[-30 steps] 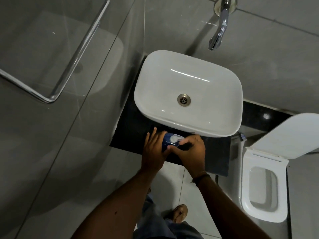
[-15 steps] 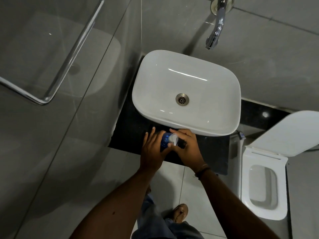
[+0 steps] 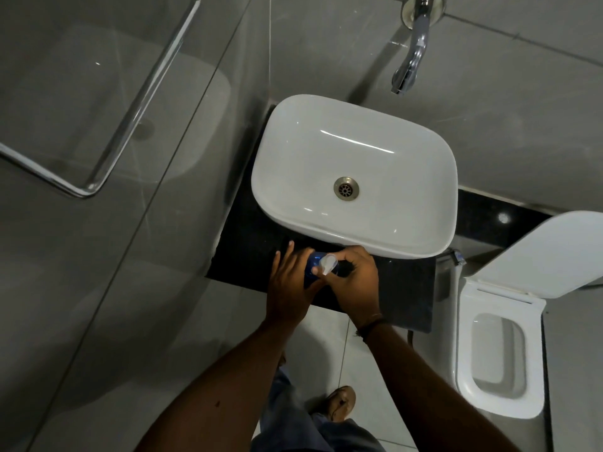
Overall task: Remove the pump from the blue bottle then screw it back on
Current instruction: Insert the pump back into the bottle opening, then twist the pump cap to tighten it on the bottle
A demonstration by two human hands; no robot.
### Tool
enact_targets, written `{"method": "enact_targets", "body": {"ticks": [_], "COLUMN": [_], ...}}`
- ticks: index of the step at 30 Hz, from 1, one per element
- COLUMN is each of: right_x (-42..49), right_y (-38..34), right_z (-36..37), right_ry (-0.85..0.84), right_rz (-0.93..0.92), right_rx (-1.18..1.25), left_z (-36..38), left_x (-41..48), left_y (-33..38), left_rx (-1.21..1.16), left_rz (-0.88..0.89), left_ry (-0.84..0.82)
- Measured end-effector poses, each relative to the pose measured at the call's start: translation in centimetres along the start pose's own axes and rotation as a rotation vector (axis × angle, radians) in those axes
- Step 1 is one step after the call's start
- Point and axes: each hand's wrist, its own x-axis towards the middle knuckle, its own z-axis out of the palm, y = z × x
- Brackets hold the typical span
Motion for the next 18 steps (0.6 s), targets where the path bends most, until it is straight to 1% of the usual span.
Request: {"method": "enact_targets", "body": {"ticks": [4,6,8,10,12,13,15,18], "right_x": [-0.8,-1.0,-1.1,-1.1,-1.0,-0.9,-1.0,-1.3], "right_y": [-0.9,-1.1,-0.9,-0.5,-0.2,-0.2,-0.8,-1.7], "right_z": [1.0,1.4,1.6,1.0,-0.1,-0.5,-0.9,0.0], "right_ry": [0.148,0.192,0.181,0.094,-0.006,-0.028,-0.023,0.028], "right_rz": [0.003,0.006,0.024,0.043,0.038,0.043,0.085,0.187], "right_rx": [0.005,-0.015,-0.010,0.017,-0.007,-0.016,-0.014,0.023], "left_z": [0.0,0.0,0.0,0.0,0.0,0.0,0.0,0.2], "left_x": [0.0,0.0,0.0,0.0,0.0,0.1,0.1,0.2], "left_y": [0.2,0.2,0.2,0.1,0.1,0.1,0.2,0.0], "left_rx": [0.014,0.017,0.026,0.036,0.039,0.032,0.018,0.032], "left_rz": [-0.017,-0.019,-0.023,-0.026,-0.039,-0.053,-0.069,-0.063], "left_ry": [-0.017,-0.020,-0.026,-0.029,-0.028,-0.029,-0.028,-0.052]}}
